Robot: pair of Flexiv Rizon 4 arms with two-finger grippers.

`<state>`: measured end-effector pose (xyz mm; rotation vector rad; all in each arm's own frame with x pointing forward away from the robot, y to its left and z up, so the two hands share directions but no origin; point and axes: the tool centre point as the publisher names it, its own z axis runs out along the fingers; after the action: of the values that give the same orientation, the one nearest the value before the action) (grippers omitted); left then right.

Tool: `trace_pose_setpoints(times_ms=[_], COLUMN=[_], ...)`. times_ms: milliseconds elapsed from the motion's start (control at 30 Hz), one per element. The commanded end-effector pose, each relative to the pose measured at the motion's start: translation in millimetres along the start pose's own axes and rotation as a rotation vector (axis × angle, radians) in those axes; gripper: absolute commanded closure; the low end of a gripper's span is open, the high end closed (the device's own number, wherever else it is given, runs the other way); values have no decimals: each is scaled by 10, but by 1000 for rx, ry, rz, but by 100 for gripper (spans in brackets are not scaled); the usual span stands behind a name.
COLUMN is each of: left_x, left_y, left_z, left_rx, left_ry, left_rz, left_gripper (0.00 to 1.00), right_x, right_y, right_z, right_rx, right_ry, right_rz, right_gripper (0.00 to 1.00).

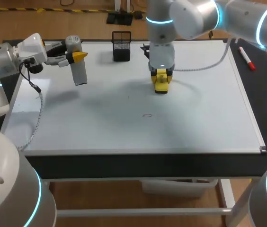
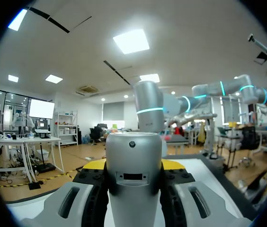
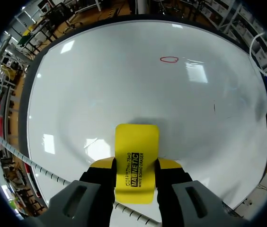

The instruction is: Pick up the inspection probe, press it on each red-marked spot on the whiteboard one by one, put down the probe, pick up the eraser, and wipe off all the red marks.

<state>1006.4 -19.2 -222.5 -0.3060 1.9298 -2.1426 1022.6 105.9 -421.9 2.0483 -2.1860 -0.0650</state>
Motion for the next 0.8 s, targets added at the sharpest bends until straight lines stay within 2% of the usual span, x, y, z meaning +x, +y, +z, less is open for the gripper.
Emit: trace_pose_setpoints(times_ms=[33, 300, 467, 800], left_x=[1, 1, 1, 1], left_y=[-4, -4, -4, -4], left_z=[4, 4, 4, 4], left_rx=[2, 2, 2, 2], left_ry=[-1, -1, -1, -1], left_rz=[1, 1, 1, 1], left_gripper=[100, 100, 100, 100], right_x=[121, 380, 615, 1108], right_y=[18, -30, -77, -131], right_z=[-102, -252, -322, -438], right_rx=[4, 19, 26, 59], right_ry=[-7, -7, -32, -28], right_rz=[-1, 38, 88, 200], right_gripper=[100, 100, 100, 100])
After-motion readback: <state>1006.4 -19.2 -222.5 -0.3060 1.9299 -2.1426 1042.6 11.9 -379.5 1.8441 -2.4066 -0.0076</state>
